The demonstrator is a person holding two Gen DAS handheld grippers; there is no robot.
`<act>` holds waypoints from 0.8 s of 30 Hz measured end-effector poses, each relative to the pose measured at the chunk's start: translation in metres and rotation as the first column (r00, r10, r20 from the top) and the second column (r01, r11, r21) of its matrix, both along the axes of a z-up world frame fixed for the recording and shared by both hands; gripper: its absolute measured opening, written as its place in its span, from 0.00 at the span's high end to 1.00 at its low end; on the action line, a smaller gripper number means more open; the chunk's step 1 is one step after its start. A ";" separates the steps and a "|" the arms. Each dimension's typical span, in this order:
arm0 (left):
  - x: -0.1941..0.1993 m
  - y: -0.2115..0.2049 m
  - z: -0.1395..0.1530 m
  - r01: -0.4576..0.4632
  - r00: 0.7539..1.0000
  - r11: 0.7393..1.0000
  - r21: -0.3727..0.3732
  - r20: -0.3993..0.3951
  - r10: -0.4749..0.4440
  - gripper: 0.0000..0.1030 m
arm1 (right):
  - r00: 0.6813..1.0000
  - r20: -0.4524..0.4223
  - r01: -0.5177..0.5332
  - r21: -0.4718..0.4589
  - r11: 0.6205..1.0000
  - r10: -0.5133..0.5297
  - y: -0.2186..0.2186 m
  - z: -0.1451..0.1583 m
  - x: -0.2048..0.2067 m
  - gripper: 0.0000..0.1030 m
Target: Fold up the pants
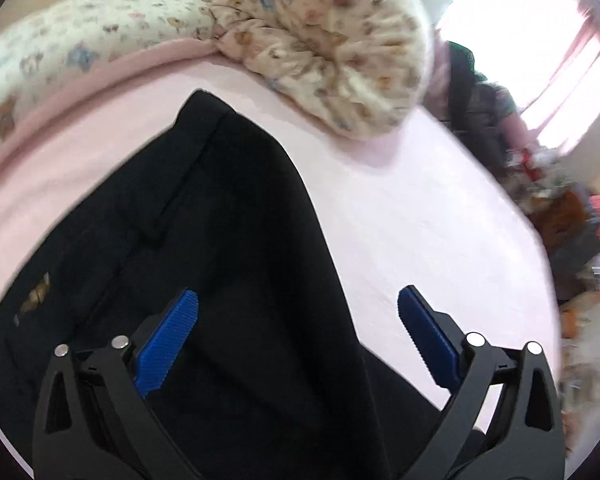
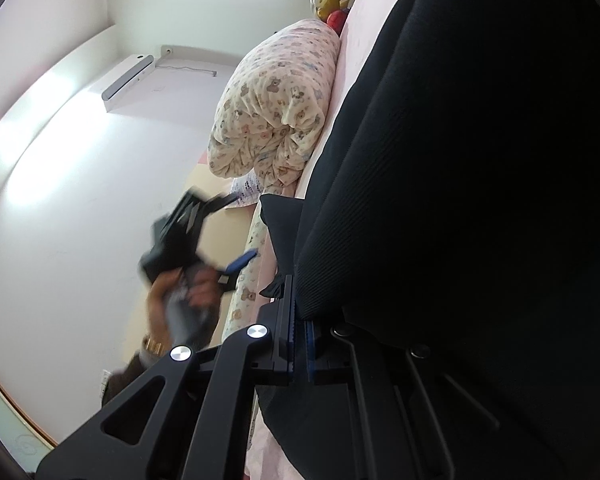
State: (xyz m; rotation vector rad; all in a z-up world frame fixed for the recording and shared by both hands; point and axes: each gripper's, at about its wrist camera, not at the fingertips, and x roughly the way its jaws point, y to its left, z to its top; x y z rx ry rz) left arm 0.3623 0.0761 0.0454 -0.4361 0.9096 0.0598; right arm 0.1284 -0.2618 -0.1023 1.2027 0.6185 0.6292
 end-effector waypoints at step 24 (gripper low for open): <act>-0.012 0.035 -0.008 -0.163 0.977 0.961 -0.225 0.097 0.188 0.96 | 0.999 0.003 -0.037 0.002 0.999 0.037 0.004 0.006 0.009 0.96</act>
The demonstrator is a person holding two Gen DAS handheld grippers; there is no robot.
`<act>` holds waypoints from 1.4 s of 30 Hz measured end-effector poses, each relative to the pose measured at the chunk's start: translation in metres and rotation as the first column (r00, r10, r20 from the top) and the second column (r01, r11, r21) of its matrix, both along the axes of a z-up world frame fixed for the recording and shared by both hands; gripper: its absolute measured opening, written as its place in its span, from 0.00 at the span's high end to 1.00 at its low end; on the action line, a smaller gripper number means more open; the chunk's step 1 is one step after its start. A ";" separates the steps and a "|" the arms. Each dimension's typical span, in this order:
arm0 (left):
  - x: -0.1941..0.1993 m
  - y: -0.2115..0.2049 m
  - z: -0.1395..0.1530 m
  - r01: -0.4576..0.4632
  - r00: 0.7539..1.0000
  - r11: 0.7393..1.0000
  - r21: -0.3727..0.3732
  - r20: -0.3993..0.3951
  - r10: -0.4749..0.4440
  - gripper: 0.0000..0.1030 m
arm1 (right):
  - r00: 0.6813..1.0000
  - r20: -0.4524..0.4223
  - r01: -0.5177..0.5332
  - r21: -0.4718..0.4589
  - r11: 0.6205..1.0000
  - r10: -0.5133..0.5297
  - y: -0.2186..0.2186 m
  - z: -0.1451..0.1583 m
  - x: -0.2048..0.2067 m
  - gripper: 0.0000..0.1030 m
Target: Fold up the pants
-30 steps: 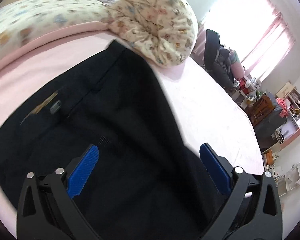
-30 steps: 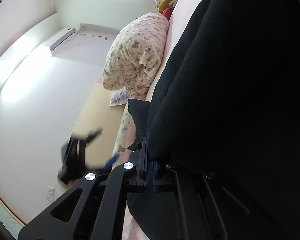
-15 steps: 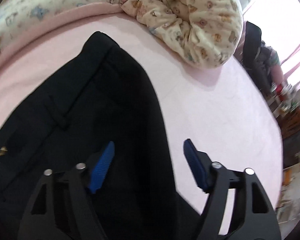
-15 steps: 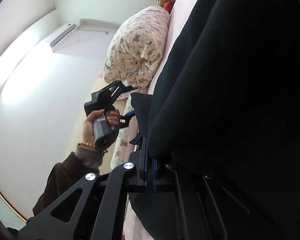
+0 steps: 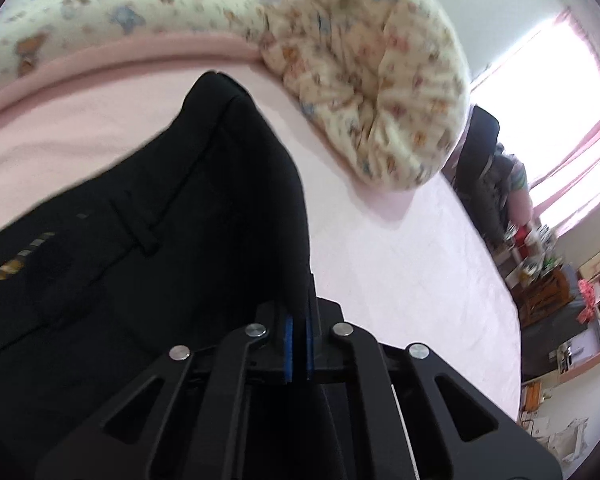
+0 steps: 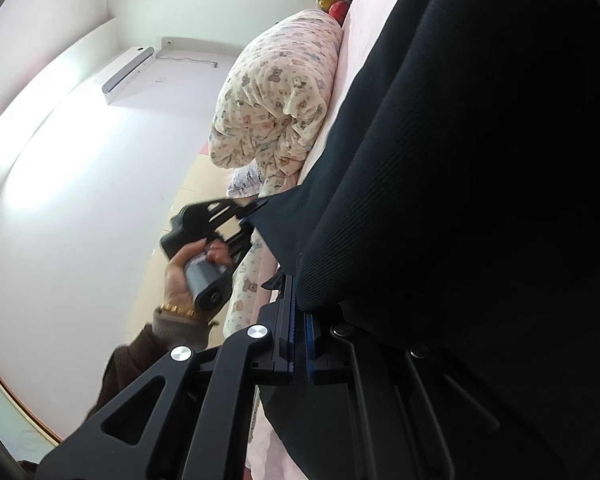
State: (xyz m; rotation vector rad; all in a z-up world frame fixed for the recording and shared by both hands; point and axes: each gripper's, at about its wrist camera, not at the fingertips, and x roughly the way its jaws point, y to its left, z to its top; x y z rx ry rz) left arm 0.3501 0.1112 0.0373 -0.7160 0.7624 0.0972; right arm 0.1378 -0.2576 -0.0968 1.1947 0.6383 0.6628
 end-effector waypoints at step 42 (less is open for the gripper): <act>-0.345 0.039 -0.032 -0.306 0.922 0.952 0.013 0.254 0.293 0.11 | 0.986 -0.134 0.074 -0.174 0.982 -0.098 -0.115 0.060 -0.124 0.49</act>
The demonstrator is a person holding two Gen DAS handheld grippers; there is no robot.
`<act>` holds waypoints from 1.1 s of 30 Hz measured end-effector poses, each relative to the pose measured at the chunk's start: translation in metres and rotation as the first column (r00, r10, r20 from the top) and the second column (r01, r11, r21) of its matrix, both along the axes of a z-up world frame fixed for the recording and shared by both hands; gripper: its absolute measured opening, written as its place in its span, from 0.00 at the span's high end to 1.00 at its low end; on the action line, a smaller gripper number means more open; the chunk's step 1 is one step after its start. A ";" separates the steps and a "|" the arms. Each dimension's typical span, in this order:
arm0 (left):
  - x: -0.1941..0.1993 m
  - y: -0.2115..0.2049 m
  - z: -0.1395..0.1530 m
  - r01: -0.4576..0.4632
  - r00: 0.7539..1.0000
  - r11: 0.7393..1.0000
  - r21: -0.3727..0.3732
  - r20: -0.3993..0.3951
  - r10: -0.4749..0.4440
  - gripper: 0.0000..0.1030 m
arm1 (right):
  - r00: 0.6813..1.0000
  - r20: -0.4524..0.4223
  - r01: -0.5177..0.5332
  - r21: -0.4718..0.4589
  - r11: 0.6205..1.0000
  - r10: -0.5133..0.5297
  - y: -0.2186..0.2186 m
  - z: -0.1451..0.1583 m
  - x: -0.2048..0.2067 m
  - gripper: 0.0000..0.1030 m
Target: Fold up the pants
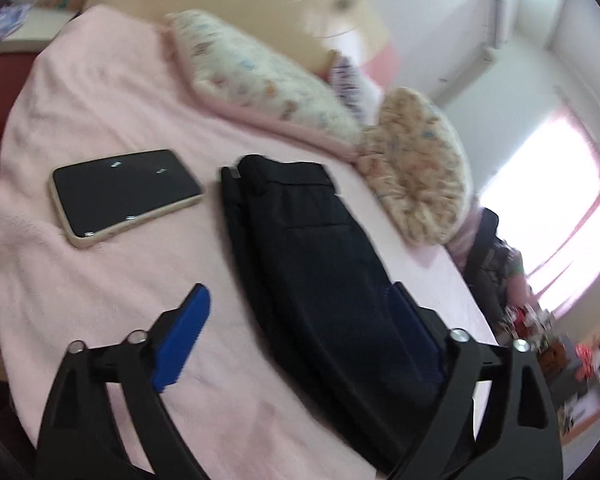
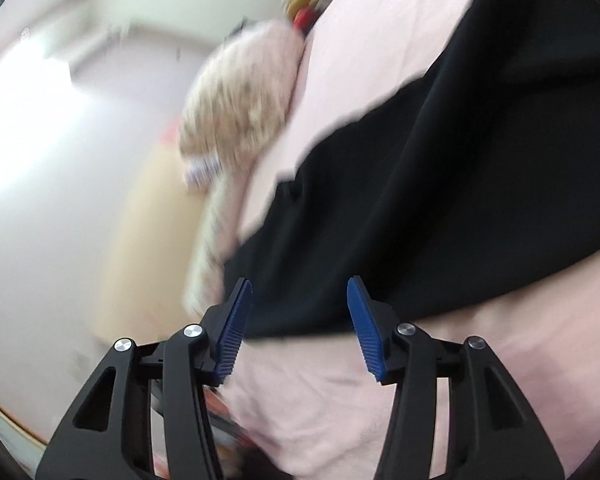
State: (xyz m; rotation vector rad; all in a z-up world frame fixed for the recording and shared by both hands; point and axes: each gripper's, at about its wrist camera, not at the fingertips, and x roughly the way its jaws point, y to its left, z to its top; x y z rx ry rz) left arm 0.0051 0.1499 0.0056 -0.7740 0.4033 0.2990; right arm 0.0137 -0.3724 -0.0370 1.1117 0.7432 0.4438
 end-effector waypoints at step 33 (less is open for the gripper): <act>0.042 -0.040 -0.029 0.219 0.970 0.970 0.108 -0.131 -0.204 0.08 | 0.659 0.171 0.738 -0.334 0.586 -0.733 -0.180 0.037 -0.076 0.96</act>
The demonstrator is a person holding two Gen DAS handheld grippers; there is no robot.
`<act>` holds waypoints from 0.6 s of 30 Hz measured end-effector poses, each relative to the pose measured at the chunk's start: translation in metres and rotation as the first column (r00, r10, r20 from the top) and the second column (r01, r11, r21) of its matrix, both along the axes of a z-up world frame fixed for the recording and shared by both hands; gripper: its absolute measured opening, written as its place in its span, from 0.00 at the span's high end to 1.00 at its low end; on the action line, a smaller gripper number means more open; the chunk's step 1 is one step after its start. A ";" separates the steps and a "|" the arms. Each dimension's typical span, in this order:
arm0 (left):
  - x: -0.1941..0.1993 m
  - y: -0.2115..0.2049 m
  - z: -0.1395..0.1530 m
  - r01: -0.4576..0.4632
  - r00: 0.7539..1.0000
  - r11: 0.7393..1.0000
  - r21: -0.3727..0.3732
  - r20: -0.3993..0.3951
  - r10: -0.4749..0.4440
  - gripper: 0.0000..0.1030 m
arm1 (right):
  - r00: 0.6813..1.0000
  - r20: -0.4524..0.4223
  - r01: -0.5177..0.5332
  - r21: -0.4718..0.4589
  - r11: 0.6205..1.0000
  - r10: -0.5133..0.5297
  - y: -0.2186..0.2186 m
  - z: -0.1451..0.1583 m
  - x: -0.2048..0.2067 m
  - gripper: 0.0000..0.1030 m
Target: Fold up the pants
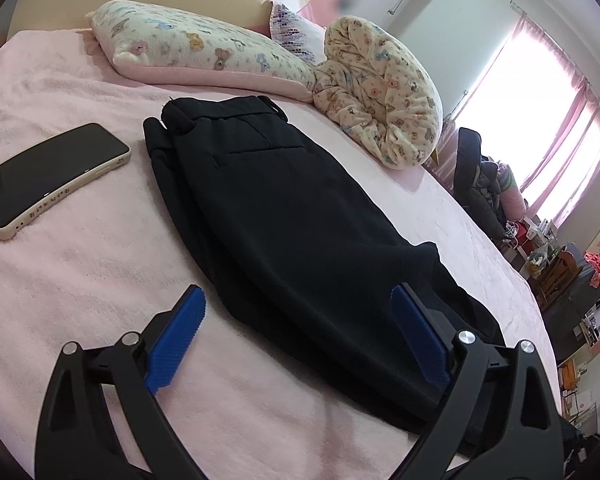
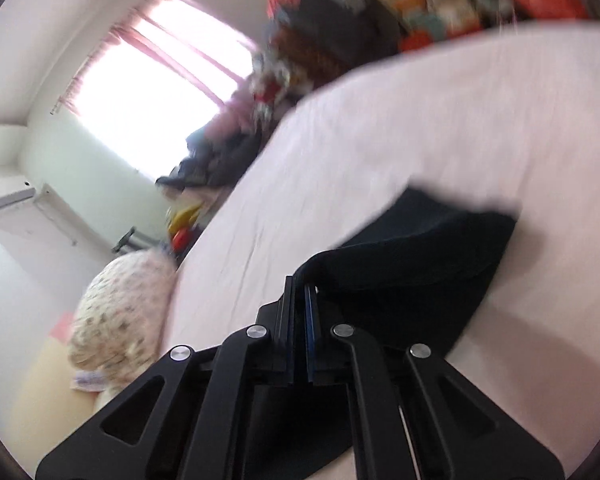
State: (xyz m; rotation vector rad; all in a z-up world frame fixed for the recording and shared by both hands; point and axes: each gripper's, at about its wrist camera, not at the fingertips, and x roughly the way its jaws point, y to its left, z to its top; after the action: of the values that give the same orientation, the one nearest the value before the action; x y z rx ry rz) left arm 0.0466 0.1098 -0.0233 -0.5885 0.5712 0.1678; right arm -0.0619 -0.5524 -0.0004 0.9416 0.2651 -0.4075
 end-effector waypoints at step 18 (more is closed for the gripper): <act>0.001 -0.006 0.004 0.028 0.999 1.000 0.007 0.021 -0.028 0.08 | 0.988 -0.062 -0.127 0.216 0.968 0.144 -0.002 -0.027 -0.017 0.43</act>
State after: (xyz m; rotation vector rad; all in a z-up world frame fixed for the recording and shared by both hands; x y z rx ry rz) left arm 0.0473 0.1033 -0.0190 -0.5745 0.5580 0.1371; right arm -0.0788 -0.5540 -0.0276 1.1107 0.4477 -0.2932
